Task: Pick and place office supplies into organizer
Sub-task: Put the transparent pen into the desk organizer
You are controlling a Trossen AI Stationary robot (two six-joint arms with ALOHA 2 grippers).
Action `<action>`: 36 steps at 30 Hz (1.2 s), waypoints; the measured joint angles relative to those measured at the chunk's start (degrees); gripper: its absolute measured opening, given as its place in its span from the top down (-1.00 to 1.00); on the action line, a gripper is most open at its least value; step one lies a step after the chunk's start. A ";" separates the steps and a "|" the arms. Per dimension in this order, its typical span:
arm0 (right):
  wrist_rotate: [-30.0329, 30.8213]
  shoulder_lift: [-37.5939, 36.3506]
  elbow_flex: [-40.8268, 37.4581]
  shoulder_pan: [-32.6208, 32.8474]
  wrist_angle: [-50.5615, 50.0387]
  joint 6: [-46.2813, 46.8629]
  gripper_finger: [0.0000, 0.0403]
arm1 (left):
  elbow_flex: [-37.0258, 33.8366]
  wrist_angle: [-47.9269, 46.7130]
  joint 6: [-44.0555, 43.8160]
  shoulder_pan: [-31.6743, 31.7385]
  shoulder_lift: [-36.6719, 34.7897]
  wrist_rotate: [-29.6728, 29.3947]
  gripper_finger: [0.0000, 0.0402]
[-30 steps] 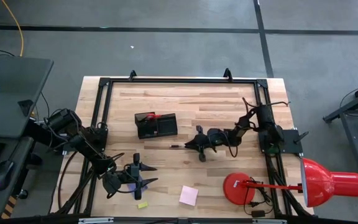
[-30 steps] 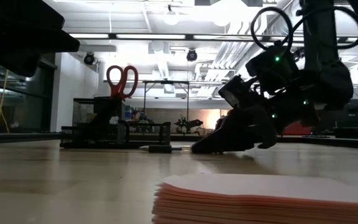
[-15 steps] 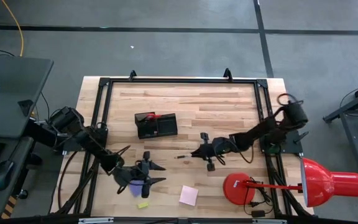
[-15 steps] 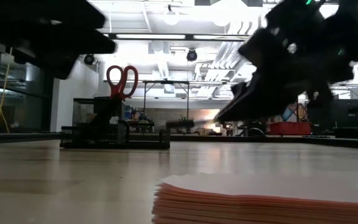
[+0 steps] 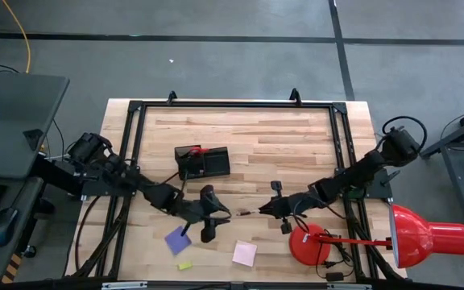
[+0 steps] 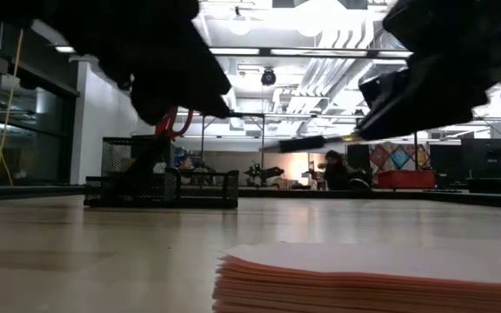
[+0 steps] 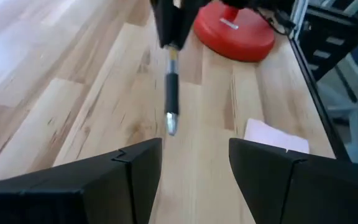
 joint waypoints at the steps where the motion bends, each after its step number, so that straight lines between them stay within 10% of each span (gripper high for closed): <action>1: 0.15 -0.01 0.02 0.37 -0.64 0.72 0.87 | 1.23 -2.92 -0.41 0.77 -0.03 0.73 0.12; 20: 1.85 -0.07 4.95 2.75 -3.55 -0.67 0.87 | 6.58 -14.78 -3.17 6.53 0.02 12.44 -0.29; 36: 1.01 5.35 12.22 1.93 -8.48 -3.70 0.87 | 6.60 -10.02 -3.10 6.52 0.70 16.31 -0.17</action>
